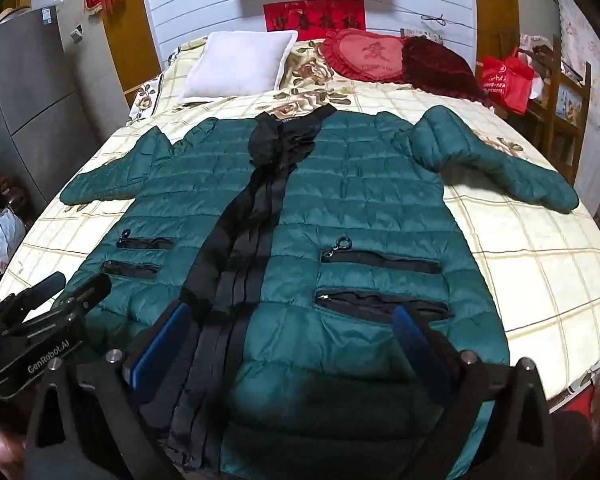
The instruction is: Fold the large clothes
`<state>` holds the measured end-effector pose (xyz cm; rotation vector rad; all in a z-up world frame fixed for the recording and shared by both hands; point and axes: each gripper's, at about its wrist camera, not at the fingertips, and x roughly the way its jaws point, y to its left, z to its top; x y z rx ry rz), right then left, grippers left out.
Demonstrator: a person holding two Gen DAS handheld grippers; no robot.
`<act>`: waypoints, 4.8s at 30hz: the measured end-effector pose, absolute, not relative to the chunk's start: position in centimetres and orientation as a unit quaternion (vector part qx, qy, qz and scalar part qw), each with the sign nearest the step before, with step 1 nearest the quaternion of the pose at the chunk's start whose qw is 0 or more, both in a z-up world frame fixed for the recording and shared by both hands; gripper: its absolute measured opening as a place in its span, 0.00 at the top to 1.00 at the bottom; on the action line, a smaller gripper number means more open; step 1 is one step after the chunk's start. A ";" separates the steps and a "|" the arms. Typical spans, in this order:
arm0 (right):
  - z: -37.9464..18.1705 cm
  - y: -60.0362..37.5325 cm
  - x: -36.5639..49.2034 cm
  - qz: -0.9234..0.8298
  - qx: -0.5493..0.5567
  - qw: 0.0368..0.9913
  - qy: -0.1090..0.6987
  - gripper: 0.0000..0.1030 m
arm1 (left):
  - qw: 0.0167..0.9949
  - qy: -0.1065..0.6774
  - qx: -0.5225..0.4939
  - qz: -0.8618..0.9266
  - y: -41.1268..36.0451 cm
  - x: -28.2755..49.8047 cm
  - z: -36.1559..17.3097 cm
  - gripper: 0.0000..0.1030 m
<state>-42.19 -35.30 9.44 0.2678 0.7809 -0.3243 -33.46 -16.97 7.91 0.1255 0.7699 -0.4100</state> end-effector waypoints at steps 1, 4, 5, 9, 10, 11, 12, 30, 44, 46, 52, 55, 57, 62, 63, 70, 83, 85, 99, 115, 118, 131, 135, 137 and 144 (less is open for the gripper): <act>9.3 -35.5 -42.3 -0.154 0.129 0.904 0.377 0.01 | 0.904 0.372 0.062 -0.200 -17.0 -33.5 7.9 0.25; 9.6 -35.2 -42.3 -0.158 0.127 0.903 0.380 0.01 | 0.904 0.372 0.064 -0.203 -17.2 -33.5 7.9 0.25; 9.6 -35.2 -42.3 -0.158 0.126 0.903 0.379 0.01 | 0.903 0.372 0.062 -0.204 -17.2 -33.5 7.9 0.25; 9.9 -35.8 -42.4 -0.160 0.125 0.903 0.379 0.01 | 0.903 0.372 0.061 -0.205 -17.1 -33.6 7.9 0.25; 9.8 -35.5 -42.2 -0.159 0.125 0.903 0.379 0.01 | 0.903 0.372 0.062 -0.205 -17.1 -33.6 7.9 0.25; 9.8 -35.4 -42.2 -0.159 0.126 0.903 0.378 0.01 | 0.903 0.371 0.063 -0.206 -17.2 -33.6 7.9 0.25; 9.8 -35.5 -42.2 -0.158 0.125 0.903 0.378 0.01 | 0.903 0.371 0.063 -0.207 -17.2 -33.6 7.9 0.25; 9.3 -35.6 -41.9 -0.158 0.147 0.898 0.383 0.01 | 0.904 0.368 0.068 -0.208 -17.4 -33.7 7.8 0.25; 9.0 -35.7 -41.9 -0.147 0.188 0.891 0.386 0.01 | 0.903 0.367 0.069 -0.211 -17.6 -33.9 7.7 0.25; 8.9 -35.8 -41.9 -0.148 0.183 0.893 0.385 0.01 | 0.903 0.368 0.070 -0.210 -17.6 -34.0 7.6 0.25; 8.6 -35.7 -41.9 -0.156 0.171 0.893 0.385 0.01 | 0.903 0.368 0.070 -0.209 -17.7 -34.1 7.6 0.25; 8.5 -35.8 -41.9 -0.158 0.168 0.895 0.382 0.01 | 0.904 0.367 0.070 -0.209 -17.7 -34.1 7.4 0.25; 8.4 -35.8 -41.9 -0.157 0.170 0.895 0.381 0.01 | 0.903 0.369 0.069 -0.209 -17.7 -34.1 7.4 0.25; 8.4 -35.9 -41.7 -0.153 0.175 0.897 0.377 0.01 | 0.903 0.370 0.067 -0.208 -17.4 -33.9 7.4 0.25; 8.4 -35.9 -41.7 -0.154 0.175 0.896 0.378 0.01 | 0.903 0.370 0.067 -0.208 -17.4 -34.0 7.4 0.25; 8.4 -35.9 -41.6 -0.155 0.175 0.893 0.384 0.01 | 0.903 0.369 0.068 -0.209 -17.5 -33.8 7.4 0.25; 8.5 -36.1 -41.2 -0.153 0.184 0.895 0.377 0.01 | 0.905 0.364 0.070 -0.211 -17.8 -33.6 7.9 0.25; 8.5 -36.1 -41.2 -0.153 0.183 0.897 0.373 0.01 | 0.905 0.362 0.069 -0.211 -17.9 -33.4 8.1 0.25; 8.8 -36.2 -40.4 -0.151 0.177 0.897 0.376 0.01 | 0.905 0.363 0.067 -0.211 -18.1 -32.9 8.3 0.25; 8.1 -37.0 -39.3 -0.157 0.169 0.886 0.402 0.01 | 0.903 0.368 0.061 -0.213 -18.4 -31.9 8.1 0.25; 8.3 -37.5 -38.8 -0.162 0.165 0.885 0.405 0.01 | 0.902 0.371 0.060 -0.214 -18.4 -31.0 8.3 0.25; 9.6 -39.9 -35.1 -0.160 0.161 0.887 0.401 0.01 | 0.900 0.378 0.044 -0.214 -19.3 -26.1 10.3 0.25; 10.4 -40.5 -32.9 -0.152 0.157 0.892 0.396 0.01 | 0.897 0.384 0.043 -0.214 -19.8 -24.4 10.6 0.25; 10.9 -40.8 -31.8 -0.149 0.152 0.894 0.393 0.01 | 0.897 0.386 0.041 -0.214 -20.0 -23.6 10.9 0.25; 11.8 -42.3 -27.4 -0.145 0.151 0.898 0.386 0.01 | 0.899 0.383 0.028 -0.209 -20.8 -20.1 11.7 0.25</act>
